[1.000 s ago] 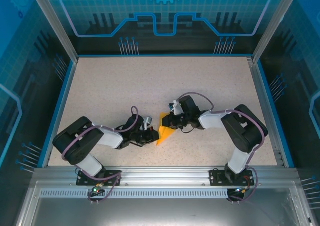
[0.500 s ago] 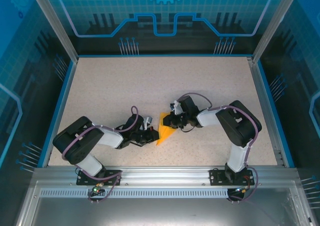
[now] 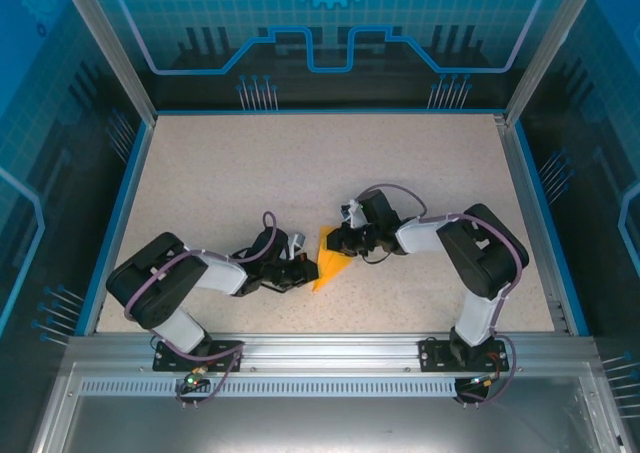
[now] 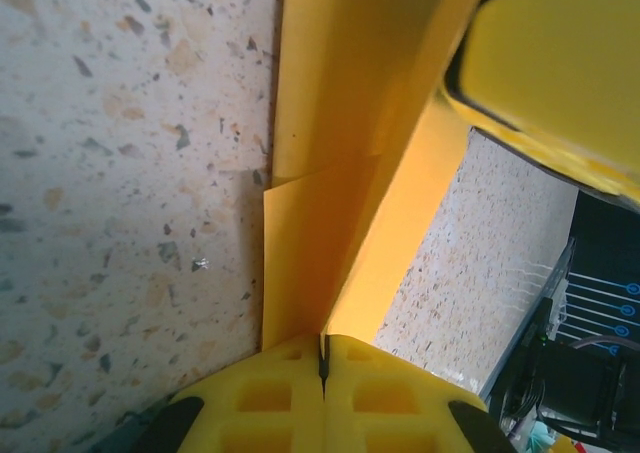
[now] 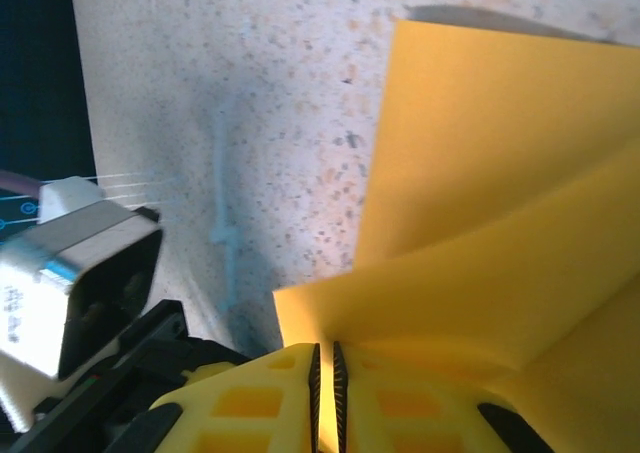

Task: Fold a paper plane with a square sheet of paper (pick it up from the middle)
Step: Fourth fold the wing at the center of the table.

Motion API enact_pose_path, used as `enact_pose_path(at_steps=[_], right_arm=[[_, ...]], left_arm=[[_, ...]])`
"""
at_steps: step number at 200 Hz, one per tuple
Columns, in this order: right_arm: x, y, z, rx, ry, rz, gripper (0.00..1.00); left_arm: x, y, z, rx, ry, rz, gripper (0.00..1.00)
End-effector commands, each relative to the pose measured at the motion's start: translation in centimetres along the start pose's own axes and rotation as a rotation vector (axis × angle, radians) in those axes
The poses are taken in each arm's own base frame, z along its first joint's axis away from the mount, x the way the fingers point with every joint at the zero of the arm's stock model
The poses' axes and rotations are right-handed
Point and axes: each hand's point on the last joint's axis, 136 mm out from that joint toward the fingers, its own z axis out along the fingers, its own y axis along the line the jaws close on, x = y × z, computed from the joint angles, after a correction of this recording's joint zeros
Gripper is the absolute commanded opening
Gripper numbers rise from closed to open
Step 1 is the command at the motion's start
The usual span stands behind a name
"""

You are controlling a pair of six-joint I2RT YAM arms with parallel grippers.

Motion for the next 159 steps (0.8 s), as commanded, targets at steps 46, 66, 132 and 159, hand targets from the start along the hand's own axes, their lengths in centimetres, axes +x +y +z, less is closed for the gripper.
enact_pose_path(at_steps=[46, 66, 132, 159], right_arm=[[0.6, 1.3, 1.0, -0.043, 0.036, -0.031, 0.15], [0.8, 0.5, 1.2, 0.026, 0.051, -0.023, 0.15], [1.5, -4.7, 0.8, 0.267, 0.059, 0.047, 0.13], [1.9, -5.7, 1.1, 0.293, 0.072, 0.064, 0.12]], left_arm=[[1.3, 2.9, 0.7, -0.101, 0.068, -0.086, 0.04], [1.4, 3.1, 0.7, -0.111, 0.074, -0.086, 0.04], [1.5, 3.2, 0.6, -0.126, 0.083, -0.079, 0.06], [1.4, 3.0, 0.5, -0.132, 0.092, -0.066, 0.08]])
